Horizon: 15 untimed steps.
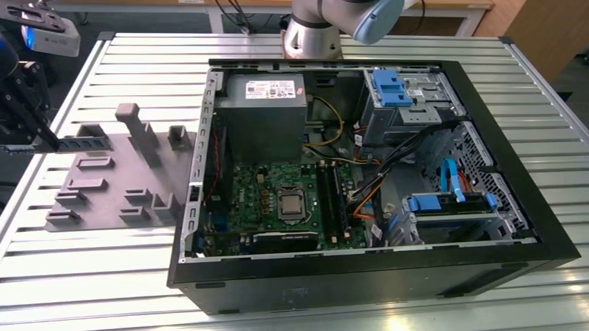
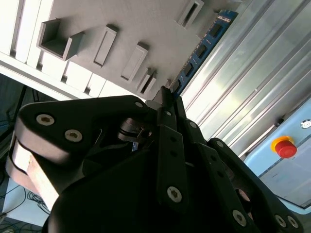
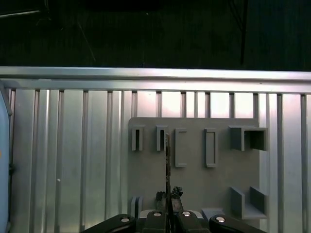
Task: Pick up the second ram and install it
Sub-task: 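Pick up the second ram and move it above second insertion slot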
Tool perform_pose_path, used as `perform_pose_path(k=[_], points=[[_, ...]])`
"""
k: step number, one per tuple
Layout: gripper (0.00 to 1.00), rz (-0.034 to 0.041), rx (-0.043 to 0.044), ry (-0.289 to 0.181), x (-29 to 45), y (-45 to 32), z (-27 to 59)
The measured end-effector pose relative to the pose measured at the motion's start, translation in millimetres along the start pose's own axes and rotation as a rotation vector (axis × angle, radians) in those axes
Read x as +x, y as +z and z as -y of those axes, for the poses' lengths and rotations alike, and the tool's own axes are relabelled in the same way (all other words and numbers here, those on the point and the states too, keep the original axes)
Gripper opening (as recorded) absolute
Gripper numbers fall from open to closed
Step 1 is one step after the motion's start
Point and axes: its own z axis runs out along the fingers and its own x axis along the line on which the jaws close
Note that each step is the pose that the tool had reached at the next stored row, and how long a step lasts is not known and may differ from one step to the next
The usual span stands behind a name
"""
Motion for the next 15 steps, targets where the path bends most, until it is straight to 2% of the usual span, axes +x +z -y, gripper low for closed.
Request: perform_pose_path(k=[15], points=[[0.14,-0.0001,-0.0001,0.000,-0.1,-6.3,-0.2]])
